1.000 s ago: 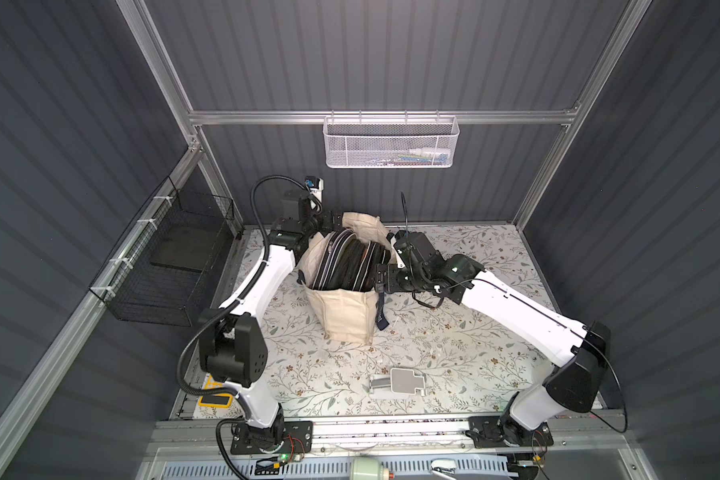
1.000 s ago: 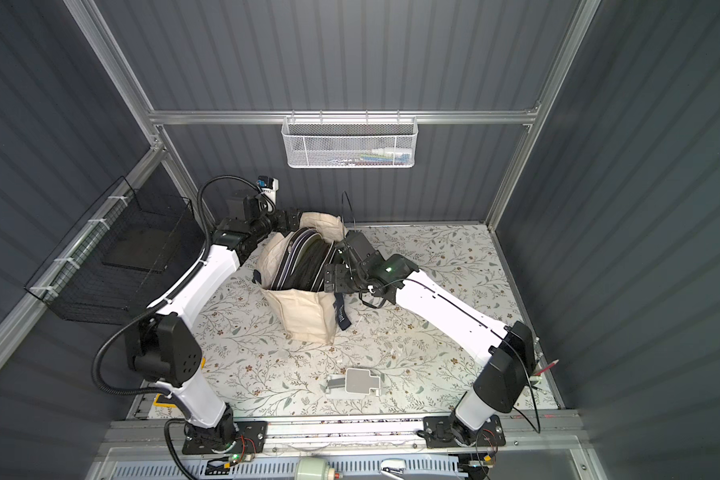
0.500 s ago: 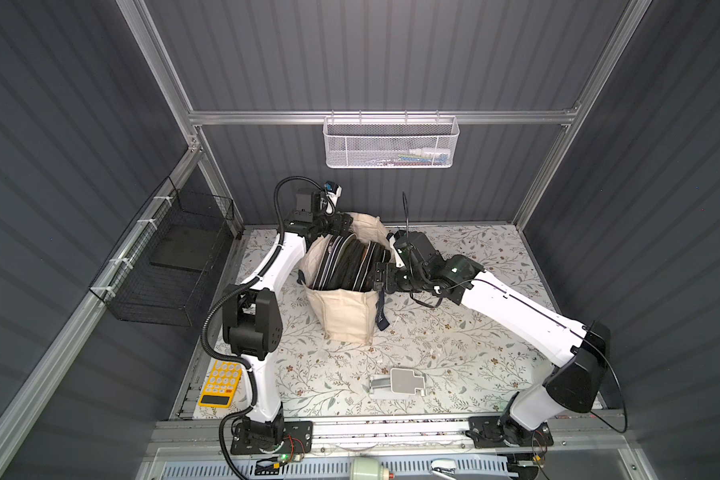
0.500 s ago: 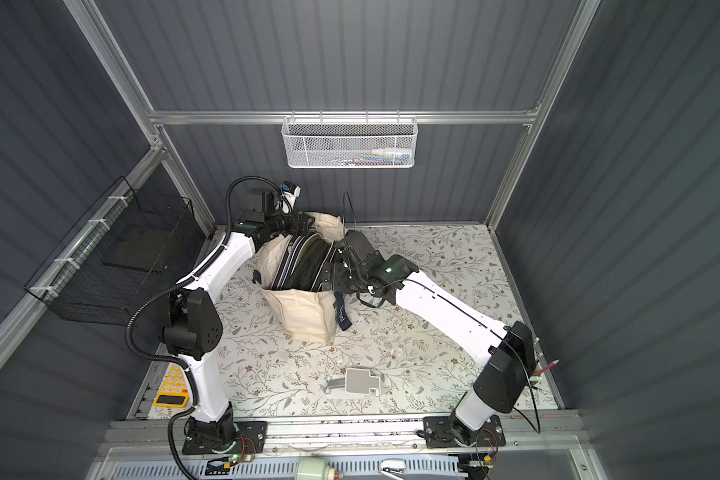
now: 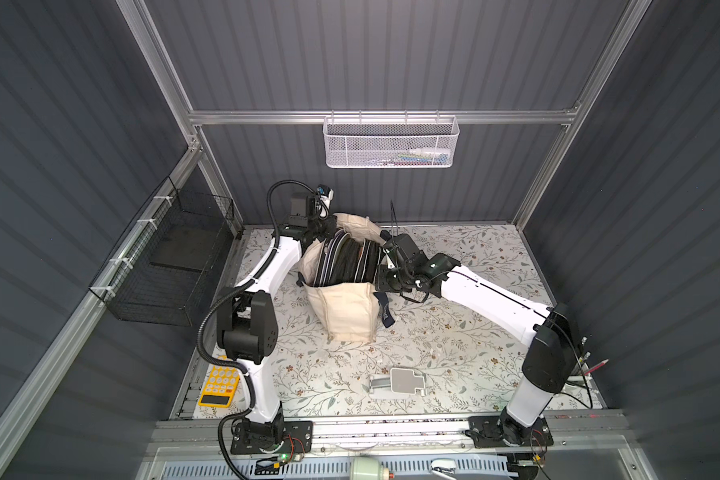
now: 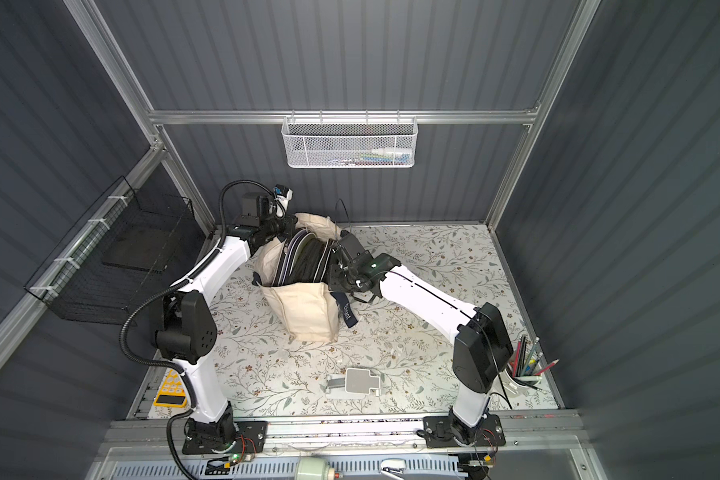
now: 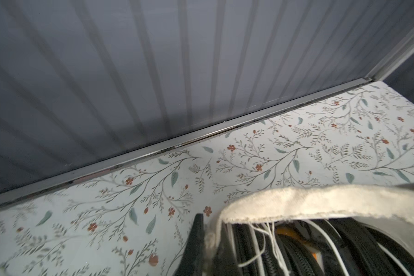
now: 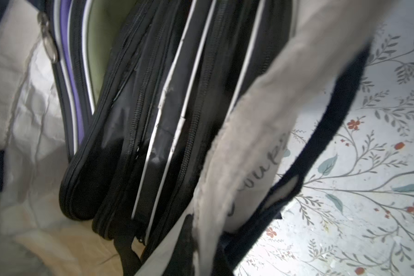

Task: Remove the ping pong set from the canvas bag
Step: Adjust the canvas bag at the center of the board.

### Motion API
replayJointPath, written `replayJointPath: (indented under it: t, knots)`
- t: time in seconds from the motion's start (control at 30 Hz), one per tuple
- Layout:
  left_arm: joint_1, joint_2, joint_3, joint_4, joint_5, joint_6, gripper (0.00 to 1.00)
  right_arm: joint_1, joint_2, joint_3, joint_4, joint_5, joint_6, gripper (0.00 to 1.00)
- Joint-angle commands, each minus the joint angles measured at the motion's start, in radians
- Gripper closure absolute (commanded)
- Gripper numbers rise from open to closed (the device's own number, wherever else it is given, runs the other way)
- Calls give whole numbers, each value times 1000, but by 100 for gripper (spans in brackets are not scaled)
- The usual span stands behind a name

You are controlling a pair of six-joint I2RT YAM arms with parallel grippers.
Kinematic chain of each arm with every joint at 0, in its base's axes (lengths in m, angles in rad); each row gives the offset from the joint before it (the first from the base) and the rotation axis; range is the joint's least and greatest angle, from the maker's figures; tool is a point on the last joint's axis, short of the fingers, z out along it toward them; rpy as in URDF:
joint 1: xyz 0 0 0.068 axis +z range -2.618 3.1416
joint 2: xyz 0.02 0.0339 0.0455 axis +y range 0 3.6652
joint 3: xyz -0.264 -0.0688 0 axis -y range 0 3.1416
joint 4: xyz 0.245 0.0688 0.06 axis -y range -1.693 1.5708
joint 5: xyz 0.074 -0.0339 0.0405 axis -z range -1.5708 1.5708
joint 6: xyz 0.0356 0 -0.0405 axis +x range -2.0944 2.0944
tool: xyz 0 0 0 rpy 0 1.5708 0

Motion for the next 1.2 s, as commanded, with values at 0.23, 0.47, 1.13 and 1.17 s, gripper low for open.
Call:
replayJointPath:
  t: [0.23,0.47,1.13,1.17]
  knots:
    - [28,-310,-326,-133,-350,-207,100,-166,201,356,-99,-10,-172,88]
    - [3,-529,-576,-135,-272,-336,100,-179,405,646,-100,-83,-236,84]
    - [-35,-628,-500,-183,-367,-312,1,-35,-66,246,73,-71,-478,9]
    - [-34,-628,-481,-192,-378,-309,1,-22,-73,238,65,-74,-483,9]
